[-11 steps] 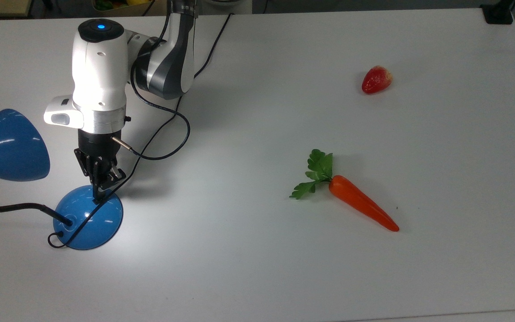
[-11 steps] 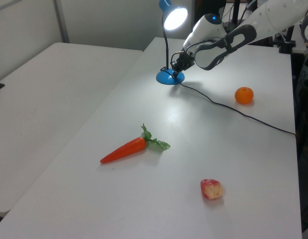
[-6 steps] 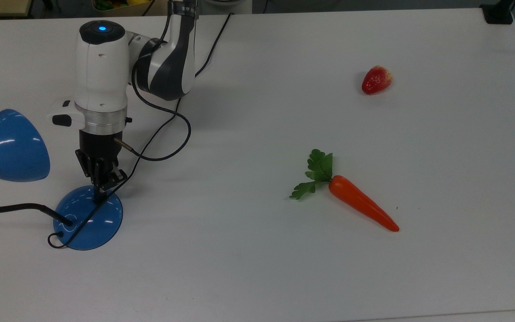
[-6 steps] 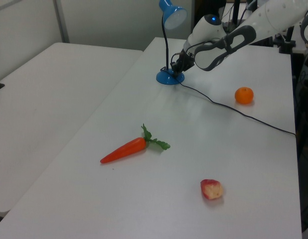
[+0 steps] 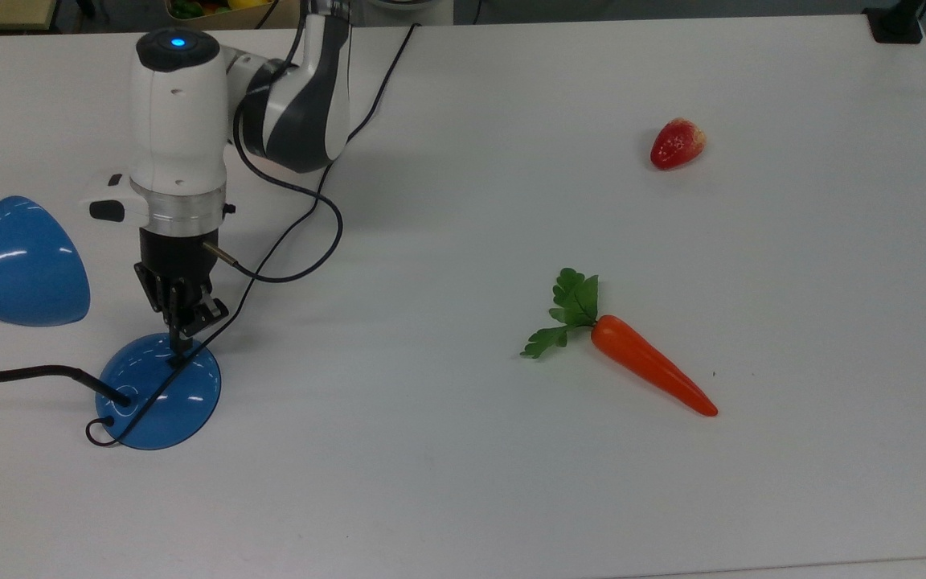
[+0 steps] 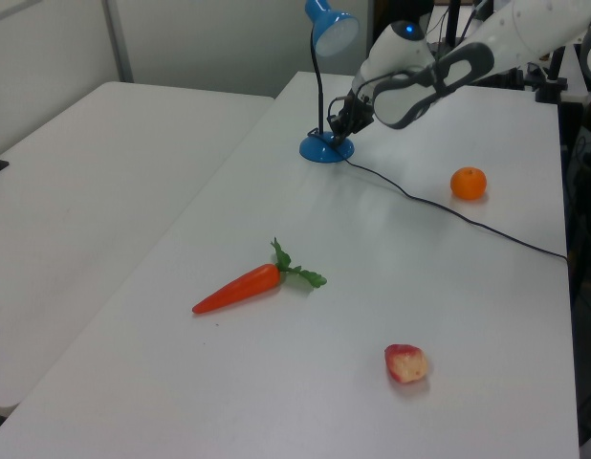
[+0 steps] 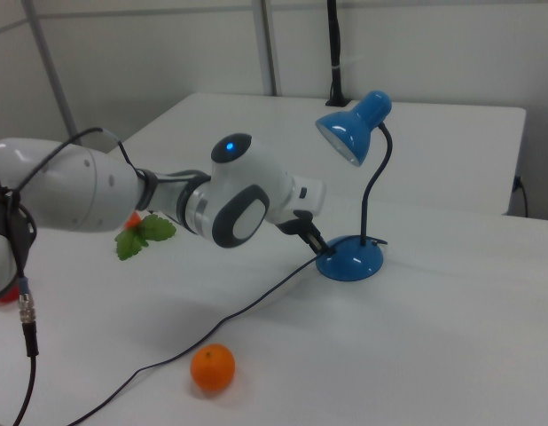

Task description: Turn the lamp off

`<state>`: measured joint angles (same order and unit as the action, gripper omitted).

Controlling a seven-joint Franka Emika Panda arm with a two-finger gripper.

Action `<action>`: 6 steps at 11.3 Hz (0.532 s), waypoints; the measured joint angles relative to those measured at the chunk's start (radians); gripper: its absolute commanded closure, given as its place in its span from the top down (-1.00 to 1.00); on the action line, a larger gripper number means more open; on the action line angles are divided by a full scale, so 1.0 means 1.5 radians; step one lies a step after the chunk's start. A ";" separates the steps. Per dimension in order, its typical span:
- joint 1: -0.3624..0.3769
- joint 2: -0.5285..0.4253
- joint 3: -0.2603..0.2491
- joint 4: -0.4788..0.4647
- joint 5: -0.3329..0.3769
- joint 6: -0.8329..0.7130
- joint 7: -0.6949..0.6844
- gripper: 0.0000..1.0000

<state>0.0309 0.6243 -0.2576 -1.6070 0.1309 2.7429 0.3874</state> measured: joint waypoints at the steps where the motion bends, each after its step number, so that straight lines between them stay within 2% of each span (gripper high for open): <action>1: 0.000 -0.022 0.000 0.002 0.000 -0.049 -0.004 -1.00; 3: 0.001 -0.070 0.001 0.003 0.000 -0.161 -0.034 -1.00; 6: 0.010 -0.135 0.015 0.003 0.000 -0.345 -0.128 -1.00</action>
<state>0.0453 0.4218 -0.2353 -1.6020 0.1312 2.2250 0.1957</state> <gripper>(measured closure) 0.991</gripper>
